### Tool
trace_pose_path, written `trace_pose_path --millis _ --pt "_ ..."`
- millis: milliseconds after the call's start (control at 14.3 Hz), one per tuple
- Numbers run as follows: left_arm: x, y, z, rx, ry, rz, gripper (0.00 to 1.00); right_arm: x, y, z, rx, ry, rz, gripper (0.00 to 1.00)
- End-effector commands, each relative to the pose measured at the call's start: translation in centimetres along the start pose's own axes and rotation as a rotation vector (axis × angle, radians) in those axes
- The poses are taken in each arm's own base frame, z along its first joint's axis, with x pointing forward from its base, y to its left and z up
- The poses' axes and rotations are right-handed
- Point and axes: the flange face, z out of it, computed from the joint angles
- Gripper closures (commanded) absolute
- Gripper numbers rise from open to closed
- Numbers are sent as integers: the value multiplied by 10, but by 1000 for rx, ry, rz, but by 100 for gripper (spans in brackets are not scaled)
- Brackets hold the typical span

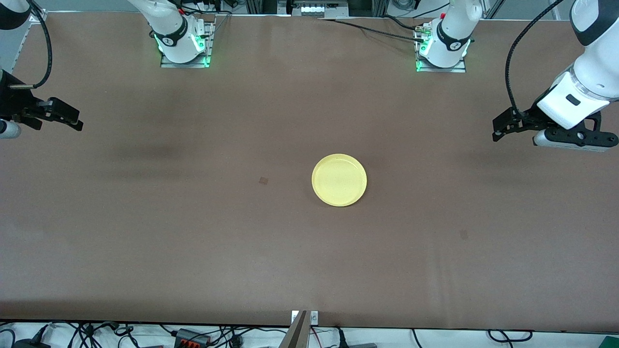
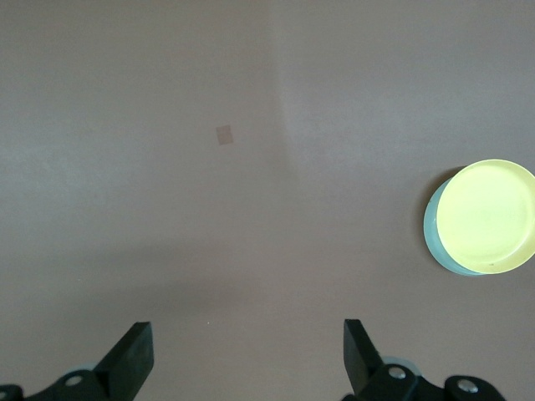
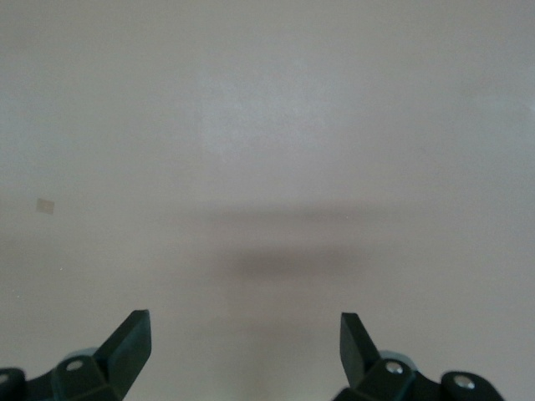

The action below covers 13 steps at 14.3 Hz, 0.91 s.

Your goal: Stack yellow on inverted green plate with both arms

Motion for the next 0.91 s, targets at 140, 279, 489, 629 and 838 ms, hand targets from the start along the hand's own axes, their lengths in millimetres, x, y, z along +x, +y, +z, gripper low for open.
trace_pose_path --millis 140,279,489,629,838 --pt "1 -1 -5 24 3 12 0 -6 0 2 -18 -9 -19 0" --pt "1 -3 -4 24 1 9 0 -4 1 6 -26 -15 -20 0" --pt "1 -2 -4 24 1 10 0 -4 0 8 -28 -19 -22 0" --pt "1 -2 -4 24 1 10 0 -4 -3 6 -33 -14 -28 0" --pt "1 -1 -5 24 3 12 0 -4 0 6 -33 -14 -24 0"
